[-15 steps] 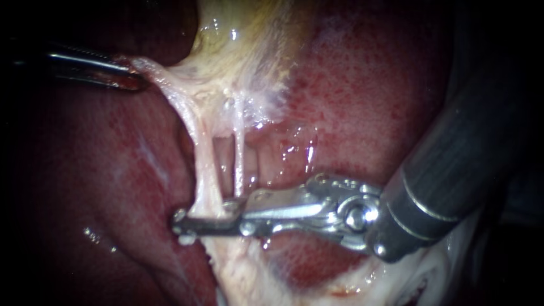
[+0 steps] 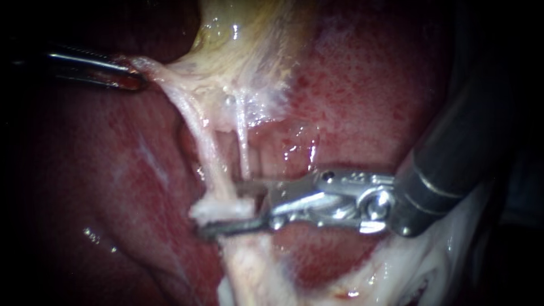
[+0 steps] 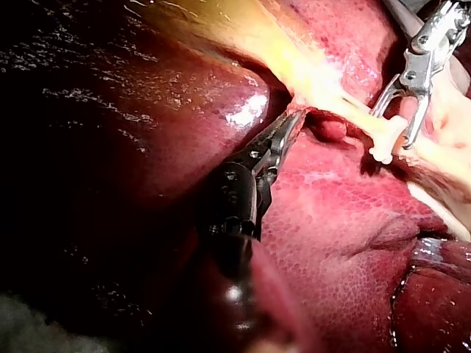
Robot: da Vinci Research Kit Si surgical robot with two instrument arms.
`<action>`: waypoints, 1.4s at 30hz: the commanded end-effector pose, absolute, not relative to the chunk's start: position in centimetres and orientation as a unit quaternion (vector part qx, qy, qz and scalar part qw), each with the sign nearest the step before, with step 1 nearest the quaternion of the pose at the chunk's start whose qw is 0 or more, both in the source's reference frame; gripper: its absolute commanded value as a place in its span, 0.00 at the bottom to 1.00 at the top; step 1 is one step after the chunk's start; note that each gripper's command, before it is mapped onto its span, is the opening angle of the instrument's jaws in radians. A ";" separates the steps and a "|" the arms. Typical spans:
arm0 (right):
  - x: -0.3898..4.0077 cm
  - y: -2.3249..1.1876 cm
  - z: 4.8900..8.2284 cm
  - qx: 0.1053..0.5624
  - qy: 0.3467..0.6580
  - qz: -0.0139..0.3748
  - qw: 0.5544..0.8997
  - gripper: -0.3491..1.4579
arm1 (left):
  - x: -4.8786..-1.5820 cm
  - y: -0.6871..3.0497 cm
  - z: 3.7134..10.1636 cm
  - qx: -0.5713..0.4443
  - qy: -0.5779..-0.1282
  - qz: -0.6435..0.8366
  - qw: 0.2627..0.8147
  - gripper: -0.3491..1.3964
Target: Going back second clip left tube
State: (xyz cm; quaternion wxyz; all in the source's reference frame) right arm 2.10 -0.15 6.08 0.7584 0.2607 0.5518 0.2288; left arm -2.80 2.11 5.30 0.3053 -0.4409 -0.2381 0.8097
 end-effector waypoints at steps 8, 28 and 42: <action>1.40 0.05 5.74 0.222 0.574 0.148 0.774 0.47 | -2.79 2.12 5.31 -0.441 -0.238 0.810 0.306 0.00; 0.54 0.32 5.36 0.177 0.538 0.099 0.818 0.47 | -2.93 2.01 5.59 -0.442 -0.230 0.812 0.305 0.00; 0.53 0.31 5.36 0.178 0.539 0.097 0.818 0.47 | -3.15 1.89 5.91 -0.437 -0.244 0.812 0.300 0.00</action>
